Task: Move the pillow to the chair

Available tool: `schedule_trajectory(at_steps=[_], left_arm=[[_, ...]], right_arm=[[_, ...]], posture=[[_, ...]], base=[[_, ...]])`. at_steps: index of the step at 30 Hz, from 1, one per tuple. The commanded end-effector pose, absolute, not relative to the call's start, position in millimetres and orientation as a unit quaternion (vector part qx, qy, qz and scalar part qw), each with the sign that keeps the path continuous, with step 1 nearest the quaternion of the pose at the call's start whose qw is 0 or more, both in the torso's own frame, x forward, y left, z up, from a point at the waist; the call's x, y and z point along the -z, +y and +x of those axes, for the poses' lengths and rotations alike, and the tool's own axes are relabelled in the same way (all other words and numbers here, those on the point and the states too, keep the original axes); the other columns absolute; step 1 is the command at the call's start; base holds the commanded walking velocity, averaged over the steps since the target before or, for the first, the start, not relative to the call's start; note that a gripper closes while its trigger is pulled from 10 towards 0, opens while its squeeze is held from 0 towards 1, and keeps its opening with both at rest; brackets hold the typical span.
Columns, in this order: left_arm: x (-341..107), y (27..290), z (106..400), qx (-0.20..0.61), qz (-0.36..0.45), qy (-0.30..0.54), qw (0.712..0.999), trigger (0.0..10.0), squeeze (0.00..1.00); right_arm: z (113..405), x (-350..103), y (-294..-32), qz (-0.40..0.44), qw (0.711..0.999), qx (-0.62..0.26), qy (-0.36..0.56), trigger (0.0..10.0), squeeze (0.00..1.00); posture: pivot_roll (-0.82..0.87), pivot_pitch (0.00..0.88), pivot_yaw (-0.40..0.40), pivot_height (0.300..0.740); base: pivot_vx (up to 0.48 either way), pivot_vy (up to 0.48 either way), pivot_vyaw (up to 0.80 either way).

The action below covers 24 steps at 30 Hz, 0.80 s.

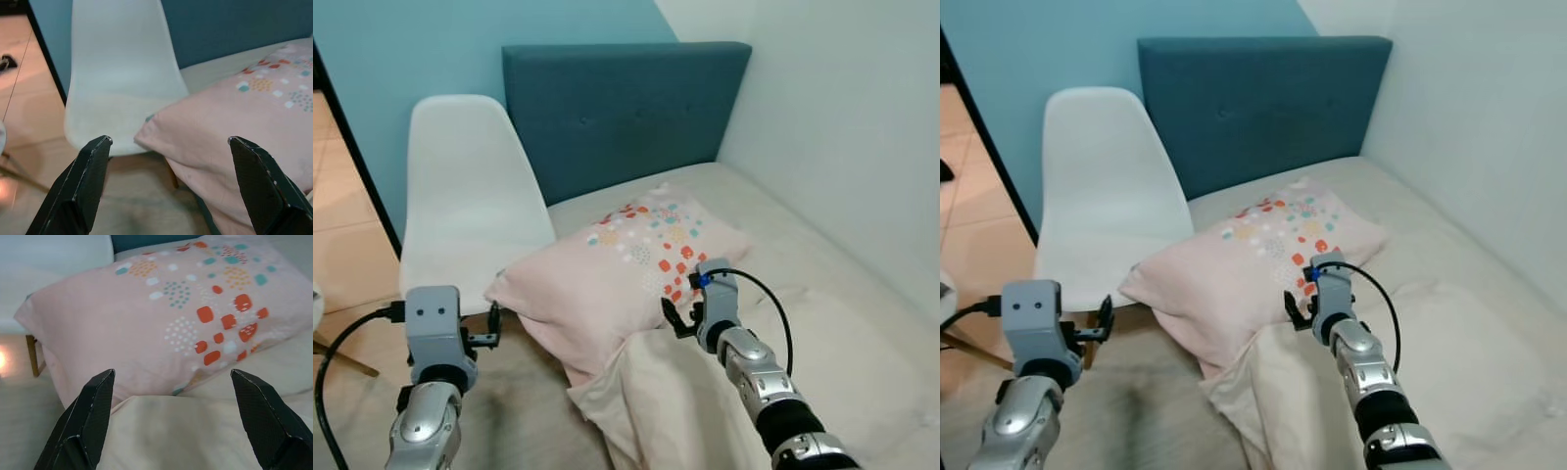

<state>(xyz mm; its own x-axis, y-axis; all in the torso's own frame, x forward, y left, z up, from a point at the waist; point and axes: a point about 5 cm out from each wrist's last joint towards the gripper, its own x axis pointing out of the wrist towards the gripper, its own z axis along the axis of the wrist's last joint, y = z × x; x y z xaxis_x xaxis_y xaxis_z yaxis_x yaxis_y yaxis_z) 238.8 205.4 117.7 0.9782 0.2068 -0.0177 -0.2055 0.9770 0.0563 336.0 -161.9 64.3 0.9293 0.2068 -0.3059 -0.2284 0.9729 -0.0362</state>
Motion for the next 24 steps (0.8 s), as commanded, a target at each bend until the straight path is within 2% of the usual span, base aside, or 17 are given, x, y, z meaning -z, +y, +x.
schedule_trajectory(at_steps=[1, 4, 8, 15, 24], left_arm=[[-115.4, 207.6, 237.2, -0.109, 0.035, 0.018, 0.993, 10.0, 0.00], [-115.4, 207.6, 237.2, -0.109, 0.036, 0.018, 0.993, 10.0, 0.00], [-115.5, 207.7, 237.6, -0.109, 0.036, 0.017, 0.993, 10.0, 0.00], [-115.7, 207.4, 239.0, -0.108, 0.036, 0.016, 0.993, 10.0, 0.00], [-118.4, 207.0, 238.7, -0.100, 0.050, 0.013, 0.994, 10.0, 0.00]], right_arm=[[333.4, -59.4, -167.6, -0.023, 0.982, -0.092, 0.161, 10.0, 0.00], [333.9, -59.4, -171.0, -0.020, 0.983, -0.083, 0.163, 10.0, 0.00], [335.9, -59.8, -190.4, -0.005, 0.984, -0.036, 0.173, 10.0, 0.00], [333.1, -56.1, -221.4, 0.017, 0.978, 0.048, 0.202, 10.0, 0.00], [332.0, -55.8, -234.6, 0.023, 0.973, 0.093, 0.209, 10.0, 0.00]], posture=[[0.10, 0.000, -0.108, 0.740], [0.10, 0.000, -0.107, 0.740], [0.10, 0.000, -0.107, 0.740], [0.10, 0.000, -0.105, 0.740], [0.10, 0.000, -0.104, 0.740]], base=[[0.000, 0.480, 0.00], [0.000, 0.480, 0.00], [0.000, 0.360, 0.00], [0.000, 0.000, -0.76], [0.000, 0.000, -0.76]])
